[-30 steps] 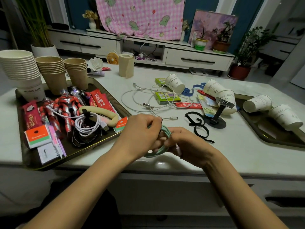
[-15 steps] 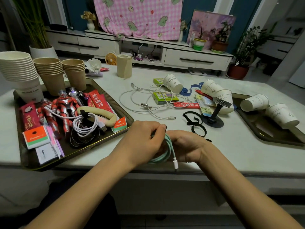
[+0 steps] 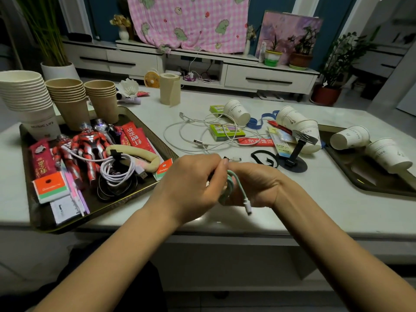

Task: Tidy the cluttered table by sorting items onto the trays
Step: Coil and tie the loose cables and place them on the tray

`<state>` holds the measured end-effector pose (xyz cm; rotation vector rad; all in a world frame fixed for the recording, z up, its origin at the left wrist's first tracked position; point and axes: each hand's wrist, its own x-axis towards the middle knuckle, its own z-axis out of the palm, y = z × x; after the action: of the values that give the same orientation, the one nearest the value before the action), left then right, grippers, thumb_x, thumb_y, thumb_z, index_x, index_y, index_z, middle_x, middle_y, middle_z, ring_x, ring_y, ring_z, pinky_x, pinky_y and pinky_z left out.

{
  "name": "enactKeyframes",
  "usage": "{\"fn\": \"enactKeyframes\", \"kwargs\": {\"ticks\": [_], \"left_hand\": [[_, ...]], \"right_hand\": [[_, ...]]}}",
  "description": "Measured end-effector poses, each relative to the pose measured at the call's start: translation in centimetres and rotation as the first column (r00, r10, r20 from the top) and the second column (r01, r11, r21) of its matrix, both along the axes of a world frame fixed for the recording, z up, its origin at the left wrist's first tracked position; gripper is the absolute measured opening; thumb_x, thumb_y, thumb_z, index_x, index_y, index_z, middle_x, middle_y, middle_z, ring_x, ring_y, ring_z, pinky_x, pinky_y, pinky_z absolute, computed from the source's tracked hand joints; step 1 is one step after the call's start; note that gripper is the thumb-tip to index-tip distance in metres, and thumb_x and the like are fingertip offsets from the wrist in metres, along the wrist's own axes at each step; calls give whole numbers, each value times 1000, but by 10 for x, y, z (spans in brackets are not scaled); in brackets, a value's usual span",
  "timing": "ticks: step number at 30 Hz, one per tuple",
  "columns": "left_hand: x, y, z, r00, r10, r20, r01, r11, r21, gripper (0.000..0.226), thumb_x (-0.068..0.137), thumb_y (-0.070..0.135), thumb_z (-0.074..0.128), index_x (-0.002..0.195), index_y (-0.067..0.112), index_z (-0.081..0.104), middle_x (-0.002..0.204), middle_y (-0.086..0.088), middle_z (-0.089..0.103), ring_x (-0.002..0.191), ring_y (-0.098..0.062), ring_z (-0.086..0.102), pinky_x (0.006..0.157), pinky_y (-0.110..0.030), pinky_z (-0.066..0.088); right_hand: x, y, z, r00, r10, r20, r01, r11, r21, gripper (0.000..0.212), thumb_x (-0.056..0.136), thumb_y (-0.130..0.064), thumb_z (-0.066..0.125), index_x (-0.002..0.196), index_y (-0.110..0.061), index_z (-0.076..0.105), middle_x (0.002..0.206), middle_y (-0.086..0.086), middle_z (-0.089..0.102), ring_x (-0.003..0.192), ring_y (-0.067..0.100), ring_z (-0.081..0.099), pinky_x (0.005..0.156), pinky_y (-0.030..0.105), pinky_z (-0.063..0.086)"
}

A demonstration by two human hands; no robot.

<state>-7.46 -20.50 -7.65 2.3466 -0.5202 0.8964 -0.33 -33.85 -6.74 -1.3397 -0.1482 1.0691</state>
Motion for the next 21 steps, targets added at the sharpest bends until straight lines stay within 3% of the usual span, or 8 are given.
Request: {"fn": "enactKeyframes", "kwargs": {"ticks": [2,5,8,11,14,17,19,21], "left_hand": [[1,3,-1,999,42,1,-42,999,-13,30,90,21,43,63,26,32,53,14,28,53,-8,25,51,-22,16],[4,2,-2,992,88,-86,-102,980,-169,40,89,20,43,56,32,24,44,14,25,49,-11,34,50,-22,17],[4,-1,-7,988,114,-103,-133,971,-199,38,89,23,40,54,30,26,43,12,26,44,-7,37,49,-23,16],[4,0,-10,983,130,-129,-154,969,-195,35,89,23,40,55,23,33,42,12,26,45,-5,40,50,-24,15],[7,1,-12,975,155,-159,-192,948,-254,44,94,20,42,51,25,29,40,9,28,47,-7,40,50,-26,15],[11,0,-11,968,147,-204,-218,897,-384,45,96,16,44,51,15,40,43,6,34,49,-12,36,49,-26,23],[12,0,-9,963,133,-236,-225,876,-427,41,97,17,43,58,4,51,47,2,41,50,-14,34,49,-26,25],[12,3,-11,957,138,-256,-246,854,-459,43,97,19,43,59,4,52,47,2,42,49,-14,34,49,-25,24]], "right_hand": [[3,0,1,990,-131,47,127,989,69,11,82,-3,51,83,-8,61,74,7,60,63,12,55,65,22,43],[2,2,2,970,-232,73,214,955,205,24,80,1,49,99,-6,62,82,7,64,68,12,57,70,22,45],[-2,5,3,969,-216,120,185,956,227,20,80,-5,53,98,-9,63,86,6,63,74,13,56,71,24,41],[-6,7,2,939,-221,265,170,965,200,10,87,-9,56,92,-8,65,83,4,66,72,10,62,71,22,47],[-12,11,-3,748,-399,530,311,917,251,9,85,-8,62,87,-1,67,76,5,66,69,11,62,65,18,51],[-21,16,-9,506,-544,669,370,838,402,7,81,-5,65,82,-9,71,74,3,70,72,11,67,68,17,52],[-25,16,-13,430,-535,727,339,842,420,14,81,1,63,84,-11,71,83,7,70,81,16,67,74,27,55],[-26,17,-16,431,-447,784,293,891,346,16,80,2,63,90,-8,70,94,13,64,89,18,63,81,32,54]]}}
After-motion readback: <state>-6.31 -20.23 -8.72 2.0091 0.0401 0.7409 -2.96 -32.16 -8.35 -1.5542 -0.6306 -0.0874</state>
